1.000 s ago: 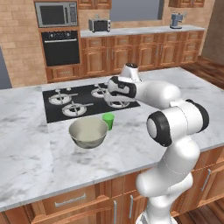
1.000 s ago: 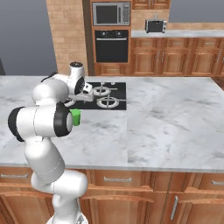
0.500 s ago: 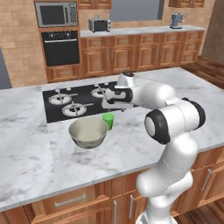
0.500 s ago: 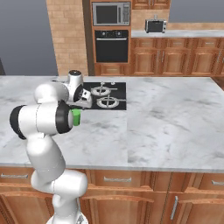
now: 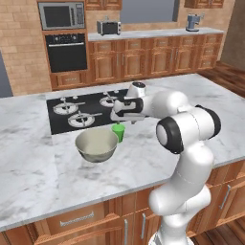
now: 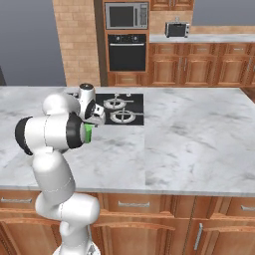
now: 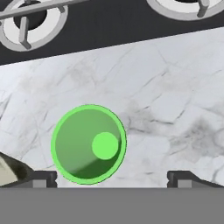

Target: Pick the cup and bowl from the counter and place them on the counter next to the sink.

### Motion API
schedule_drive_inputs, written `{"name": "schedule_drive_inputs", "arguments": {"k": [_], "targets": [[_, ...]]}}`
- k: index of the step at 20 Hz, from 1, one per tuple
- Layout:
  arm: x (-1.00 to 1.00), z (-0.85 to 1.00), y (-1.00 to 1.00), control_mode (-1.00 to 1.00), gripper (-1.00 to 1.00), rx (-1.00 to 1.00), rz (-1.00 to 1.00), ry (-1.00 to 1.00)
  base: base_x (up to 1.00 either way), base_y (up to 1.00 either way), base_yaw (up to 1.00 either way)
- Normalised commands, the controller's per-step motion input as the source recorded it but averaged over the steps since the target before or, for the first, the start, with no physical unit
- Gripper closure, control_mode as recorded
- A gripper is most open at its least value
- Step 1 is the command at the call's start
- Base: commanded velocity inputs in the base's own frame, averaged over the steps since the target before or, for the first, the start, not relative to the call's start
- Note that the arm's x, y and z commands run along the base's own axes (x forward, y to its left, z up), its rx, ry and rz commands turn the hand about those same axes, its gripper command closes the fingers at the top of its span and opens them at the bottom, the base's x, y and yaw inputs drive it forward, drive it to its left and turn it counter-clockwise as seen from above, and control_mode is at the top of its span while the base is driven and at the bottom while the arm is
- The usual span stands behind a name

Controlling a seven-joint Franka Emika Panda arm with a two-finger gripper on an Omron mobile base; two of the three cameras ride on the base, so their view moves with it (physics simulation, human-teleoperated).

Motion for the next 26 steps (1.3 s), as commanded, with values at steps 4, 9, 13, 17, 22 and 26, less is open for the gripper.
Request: {"name": "schedule_drive_inputs", "arguments": {"k": [4, 9, 13, 17, 22, 26], "targets": [[0.33, 0.00, 0.00, -1.00, -1.00, 0.00, 0.00, 0.01, 0.00, 0.00, 0.00], [0.28, -0.07, 0.00, -1.00, -1.00, 0.00, 0.00, 0.03, 0.00, 0.00, 0.00], [0.08, -0.18, 0.00, -1.00, -1.00, 0.00, 0.00, 0.04, 0.00, 0.00, 0.00], [0.00, -0.26, 0.00, -1.00, -1.00, 0.00, 0.00, 0.04, 0.00, 0.00, 0.00], [0.00, -0.28, 0.00, -1.00, -1.00, 0.00, 0.00, 0.04, 0.00, 0.00, 0.00], [0.00, -0.34, 0.00, -1.00, -1.00, 0.00, 0.00, 0.02, 0.00, 0.00, 0.00]]}}
